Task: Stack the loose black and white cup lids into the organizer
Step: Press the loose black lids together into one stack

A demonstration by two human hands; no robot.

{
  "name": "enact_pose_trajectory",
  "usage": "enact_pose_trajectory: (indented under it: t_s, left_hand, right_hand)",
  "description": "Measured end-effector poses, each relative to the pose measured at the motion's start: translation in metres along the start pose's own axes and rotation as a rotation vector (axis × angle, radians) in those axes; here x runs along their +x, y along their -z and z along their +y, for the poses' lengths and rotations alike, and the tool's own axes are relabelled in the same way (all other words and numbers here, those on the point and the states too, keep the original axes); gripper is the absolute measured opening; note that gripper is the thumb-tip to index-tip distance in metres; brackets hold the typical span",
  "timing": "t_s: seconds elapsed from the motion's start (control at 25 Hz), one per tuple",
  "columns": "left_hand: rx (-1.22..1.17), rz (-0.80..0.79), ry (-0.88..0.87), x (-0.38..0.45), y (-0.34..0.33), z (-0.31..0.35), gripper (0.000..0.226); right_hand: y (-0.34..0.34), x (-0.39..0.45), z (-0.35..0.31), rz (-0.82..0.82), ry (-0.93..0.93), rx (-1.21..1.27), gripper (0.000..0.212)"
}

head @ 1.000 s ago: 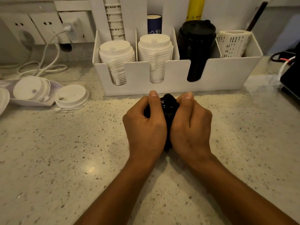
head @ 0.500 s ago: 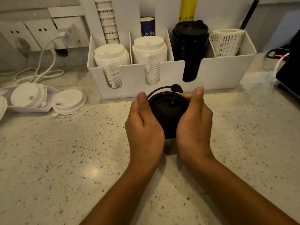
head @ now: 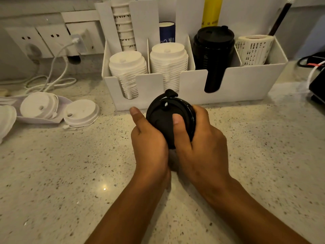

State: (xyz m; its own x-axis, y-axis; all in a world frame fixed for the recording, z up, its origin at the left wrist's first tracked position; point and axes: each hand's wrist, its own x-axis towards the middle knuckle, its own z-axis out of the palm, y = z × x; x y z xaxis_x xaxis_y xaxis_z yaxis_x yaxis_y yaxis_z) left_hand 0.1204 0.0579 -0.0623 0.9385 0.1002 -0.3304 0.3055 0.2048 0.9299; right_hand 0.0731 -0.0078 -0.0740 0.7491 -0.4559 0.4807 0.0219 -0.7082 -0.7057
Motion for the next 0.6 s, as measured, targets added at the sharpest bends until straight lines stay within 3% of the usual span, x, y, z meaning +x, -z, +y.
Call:
enact_pose_trajectory:
  t_s: [0.12, 0.24, 0.32, 0.44, 0.52, 0.6]
  left_hand:
    - [0.026, -0.009, -0.050, 0.001, 0.000, 0.001, 0.066]
    - [-0.105, -0.097, 0.014, 0.002, 0.005, 0.003, 0.057]
    - [-0.195, -0.106, 0.048, 0.005, 0.011, 0.006, 0.051]
    - [-0.131, -0.103, -0.042, 0.012, 0.017, 0.006, 0.046]
    - [-0.054, -0.124, -0.107, 0.013, 0.017, 0.006, 0.040]
    - [0.056, -0.125, -0.197, 0.010, 0.015, 0.006, 0.038]
  right_hand:
    - [0.001, 0.001, 0.003, 0.008, 0.006, -0.036, 0.063]
    - [0.003, 0.004, 0.003, 0.005, 0.023, 0.000, 0.059]
    - [0.005, 0.004, 0.001, -0.040, 0.076, 0.007, 0.056]
    - [0.008, 0.000, 0.000, -0.137, 0.168, 0.025, 0.041]
    - [0.009, -0.001, 0.000, -0.137, 0.123, 0.130, 0.033]
    - [0.009, -0.001, -0.001, -0.158, -0.038, 0.364, 0.035]
